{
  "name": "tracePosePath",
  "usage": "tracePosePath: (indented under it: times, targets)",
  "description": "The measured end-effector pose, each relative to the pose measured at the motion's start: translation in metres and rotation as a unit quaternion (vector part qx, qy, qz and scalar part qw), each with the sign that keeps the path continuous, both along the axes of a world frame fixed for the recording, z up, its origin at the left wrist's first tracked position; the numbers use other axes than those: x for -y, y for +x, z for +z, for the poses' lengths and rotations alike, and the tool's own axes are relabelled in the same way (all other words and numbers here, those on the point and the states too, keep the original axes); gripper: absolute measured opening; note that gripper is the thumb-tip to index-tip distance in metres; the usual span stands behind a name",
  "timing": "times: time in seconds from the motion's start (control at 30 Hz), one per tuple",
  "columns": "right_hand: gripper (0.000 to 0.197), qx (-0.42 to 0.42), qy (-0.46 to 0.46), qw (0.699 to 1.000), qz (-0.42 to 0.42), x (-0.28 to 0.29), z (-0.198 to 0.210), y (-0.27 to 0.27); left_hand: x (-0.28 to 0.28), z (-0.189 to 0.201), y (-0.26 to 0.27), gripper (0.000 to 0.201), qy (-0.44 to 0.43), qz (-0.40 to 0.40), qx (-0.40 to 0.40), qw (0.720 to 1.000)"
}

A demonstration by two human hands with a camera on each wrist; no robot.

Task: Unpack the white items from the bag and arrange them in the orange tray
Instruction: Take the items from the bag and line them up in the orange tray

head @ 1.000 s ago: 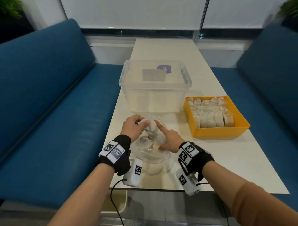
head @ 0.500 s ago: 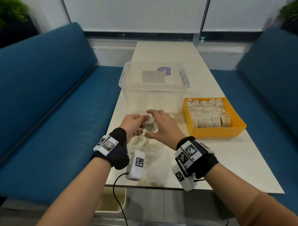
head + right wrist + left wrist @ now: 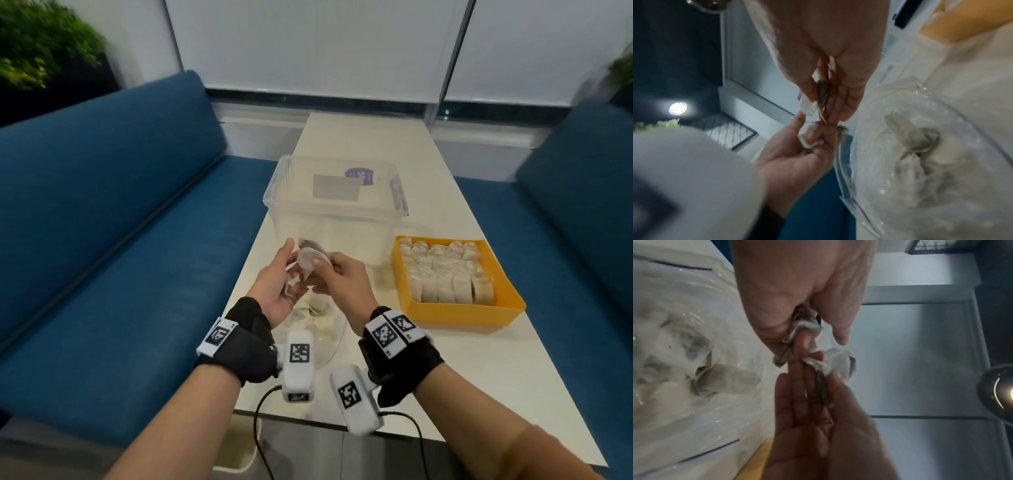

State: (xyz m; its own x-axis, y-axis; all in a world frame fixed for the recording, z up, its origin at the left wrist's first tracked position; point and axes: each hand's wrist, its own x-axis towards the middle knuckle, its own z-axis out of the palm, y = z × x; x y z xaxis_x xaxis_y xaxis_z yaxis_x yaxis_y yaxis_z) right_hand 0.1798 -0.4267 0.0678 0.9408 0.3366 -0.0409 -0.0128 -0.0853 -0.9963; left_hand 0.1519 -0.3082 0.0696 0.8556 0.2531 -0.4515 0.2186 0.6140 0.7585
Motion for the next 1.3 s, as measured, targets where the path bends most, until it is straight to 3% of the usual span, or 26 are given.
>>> tracePosePath:
  times: [0.13,0.3,0.4,0.5,0.63,0.77,0.9,1.07,1.2,1.3]
  targets:
    - [0.025,-0.114,0.113,0.987,0.028,-0.003,0.009,0.003,0.008,-0.005,0.001,0.036,0.03,0.011,-0.02,0.999]
    - [0.031,-0.201,0.164,0.963,0.072,-0.002,0.009,0.009,0.019,-0.012,0.001,0.043,-0.045,0.02,-0.003,0.999]
    - [0.032,-0.231,0.185,0.951,0.082,0.002,0.007,0.013,0.025,-0.016,-0.001,0.047,-0.043,0.018,0.017,0.999]
    - [0.03,-0.227,0.182,0.951,0.107,0.005,0.004,0.016,0.029,-0.02,-0.003,0.047,-0.012,0.027,0.044,0.999]
    - [0.026,-0.207,0.145,0.955,0.155,0.01,0.003,0.022,0.033,-0.02,-0.004,0.03,0.001,0.073,0.057,0.996]
    - [0.023,-0.143,0.137,0.965,0.174,0.015,0.003,0.025,0.04,-0.013,-0.001,0.023,0.025,0.123,0.063,0.99]
    - [0.018,-0.107,0.126,0.969,0.185,0.026,0.013,0.033,0.044,-0.006,0.002,0.029,-0.022,0.163,0.077,0.983]
    - [0.02,-0.111,0.127,0.964,0.206,0.045,0.02,0.043,0.055,0.003,0.012,0.046,-0.045,0.144,0.067,0.986]
    - [0.018,-0.148,0.164,0.963,0.155,0.039,0.019,0.038,0.066,0.003,0.024,0.034,-0.098,0.189,0.052,0.976]
    - [0.016,-0.115,0.109,0.975,0.157,0.032,0.02,0.04,0.056,-0.004,0.029,0.027,-0.08,0.202,0.022,0.976]
